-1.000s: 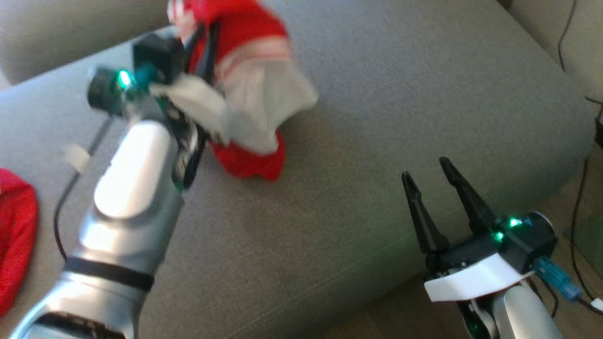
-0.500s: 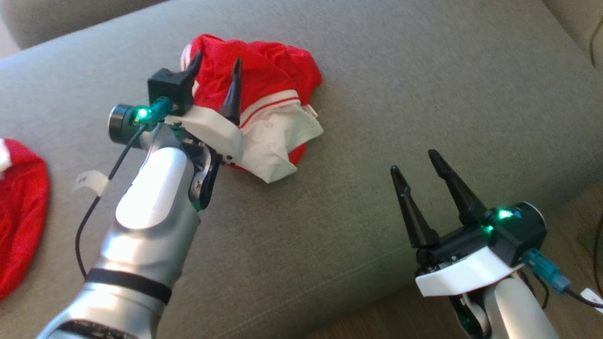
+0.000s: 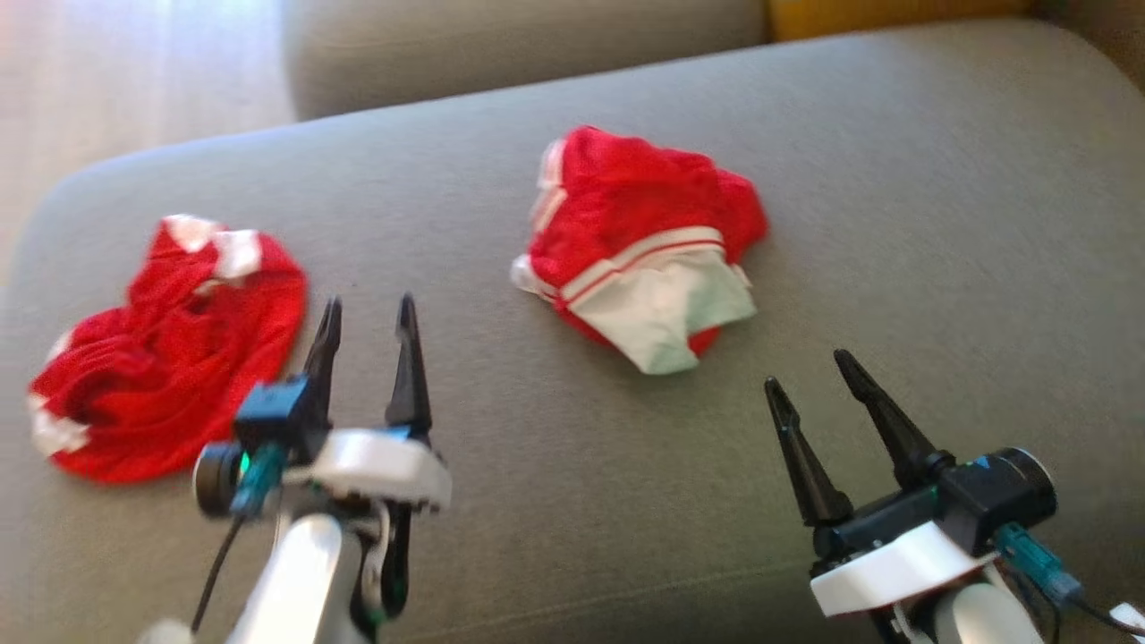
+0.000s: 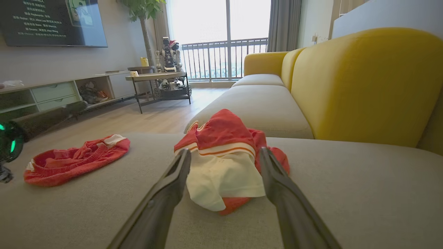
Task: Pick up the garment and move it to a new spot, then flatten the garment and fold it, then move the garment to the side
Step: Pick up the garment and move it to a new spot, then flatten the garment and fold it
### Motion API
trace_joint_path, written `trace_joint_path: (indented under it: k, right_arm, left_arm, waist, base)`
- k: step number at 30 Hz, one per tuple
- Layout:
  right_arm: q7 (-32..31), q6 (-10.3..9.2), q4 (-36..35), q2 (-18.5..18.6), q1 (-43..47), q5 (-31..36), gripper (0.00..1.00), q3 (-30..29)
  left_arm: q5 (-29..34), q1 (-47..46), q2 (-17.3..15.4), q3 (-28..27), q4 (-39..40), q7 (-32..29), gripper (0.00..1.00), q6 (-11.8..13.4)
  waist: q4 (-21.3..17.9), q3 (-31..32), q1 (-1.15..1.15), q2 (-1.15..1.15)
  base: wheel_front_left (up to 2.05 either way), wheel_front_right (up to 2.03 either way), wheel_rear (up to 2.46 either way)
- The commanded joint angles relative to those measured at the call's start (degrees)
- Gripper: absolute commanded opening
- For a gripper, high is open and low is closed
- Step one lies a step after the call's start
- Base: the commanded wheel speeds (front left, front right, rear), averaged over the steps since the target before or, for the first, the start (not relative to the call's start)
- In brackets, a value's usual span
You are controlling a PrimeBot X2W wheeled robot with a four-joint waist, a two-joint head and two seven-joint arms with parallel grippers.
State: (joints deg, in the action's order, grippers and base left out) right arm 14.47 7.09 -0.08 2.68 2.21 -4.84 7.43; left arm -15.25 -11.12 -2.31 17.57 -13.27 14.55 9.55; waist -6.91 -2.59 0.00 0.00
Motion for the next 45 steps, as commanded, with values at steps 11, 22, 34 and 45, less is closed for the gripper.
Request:
trace_joint_path:
  k: [11,22,34,45]
  right_arm:
    - [0.5,0.4,-2.2,0.2,1.7,1.8,1.0,-1.8]
    - [0.5,0.4,-2.2,0.2,4.4,1.3,1.0,-3.2]
    - [0.5,0.4,-1.8,0.2,6.0,1.7,1.0,-3.9]
    - [0.5,0.4,-1.2,0.2,6.0,1.7,1.0,-4.3]
  left_arm:
    - [3.6,13.1,-0.7,-5.3,16.3,0.4,1.0,0.9]
    - [11.1,20.5,-1.3,-7.9,16.1,0.4,1.0,3.2]
    - [13.4,22.3,-1.1,-7.6,14.2,0.4,1.0,4.4]
    - [13.6,21.9,-1.0,-6.8,14.0,0.4,1.0,3.8]
  waist:
    - [8.0,6.3,0.0,0.0]
    - [7.3,7.8,0.0,0.0]
    - [5.9,8.7,0.0,0.0]
    - [5.9,8.8,0.0,0.0]
  base:
    - [0.0,0.0,0.0]
    - [0.0,0.0,0.0]
    - [0.0,0.0,0.0]
    - [0.0,0.0,0.0]
